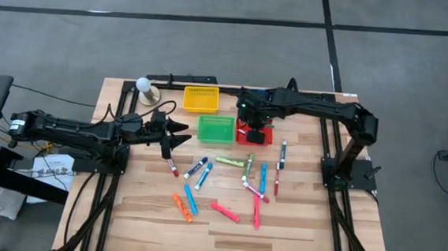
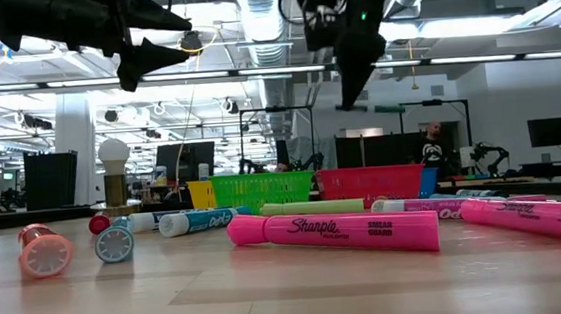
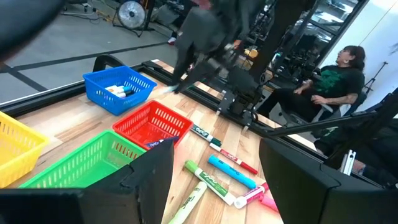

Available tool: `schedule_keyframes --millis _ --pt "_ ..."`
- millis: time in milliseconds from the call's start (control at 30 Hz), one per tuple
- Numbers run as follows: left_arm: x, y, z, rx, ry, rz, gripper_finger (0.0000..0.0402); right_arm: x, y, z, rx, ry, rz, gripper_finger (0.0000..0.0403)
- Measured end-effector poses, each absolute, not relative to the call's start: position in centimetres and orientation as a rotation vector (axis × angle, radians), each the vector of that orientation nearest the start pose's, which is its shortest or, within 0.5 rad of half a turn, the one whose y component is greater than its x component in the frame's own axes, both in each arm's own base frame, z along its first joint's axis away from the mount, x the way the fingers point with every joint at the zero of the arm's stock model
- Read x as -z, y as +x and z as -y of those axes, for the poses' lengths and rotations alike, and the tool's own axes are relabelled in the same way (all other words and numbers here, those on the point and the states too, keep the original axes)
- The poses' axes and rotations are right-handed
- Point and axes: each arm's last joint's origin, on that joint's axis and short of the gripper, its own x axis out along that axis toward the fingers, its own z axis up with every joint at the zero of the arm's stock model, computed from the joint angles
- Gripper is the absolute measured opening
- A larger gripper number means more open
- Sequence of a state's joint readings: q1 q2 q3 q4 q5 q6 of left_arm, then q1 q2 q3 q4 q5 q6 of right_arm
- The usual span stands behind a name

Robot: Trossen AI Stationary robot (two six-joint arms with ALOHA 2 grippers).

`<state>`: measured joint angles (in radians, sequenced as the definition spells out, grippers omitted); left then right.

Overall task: Pick & Place Markers
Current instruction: Put the small green marker into the red bin

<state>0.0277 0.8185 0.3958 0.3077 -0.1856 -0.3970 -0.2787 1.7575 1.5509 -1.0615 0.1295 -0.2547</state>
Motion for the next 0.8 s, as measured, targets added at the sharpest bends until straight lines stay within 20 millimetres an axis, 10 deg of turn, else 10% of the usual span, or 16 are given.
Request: schedule_keyframes --millis 800 --pt "-24.0 18.3 -1.0 -0.232 -0.360 -0.072 0.0236 -18.8 36.3 14.9 0.099 0.045 -1.448 0.0041"
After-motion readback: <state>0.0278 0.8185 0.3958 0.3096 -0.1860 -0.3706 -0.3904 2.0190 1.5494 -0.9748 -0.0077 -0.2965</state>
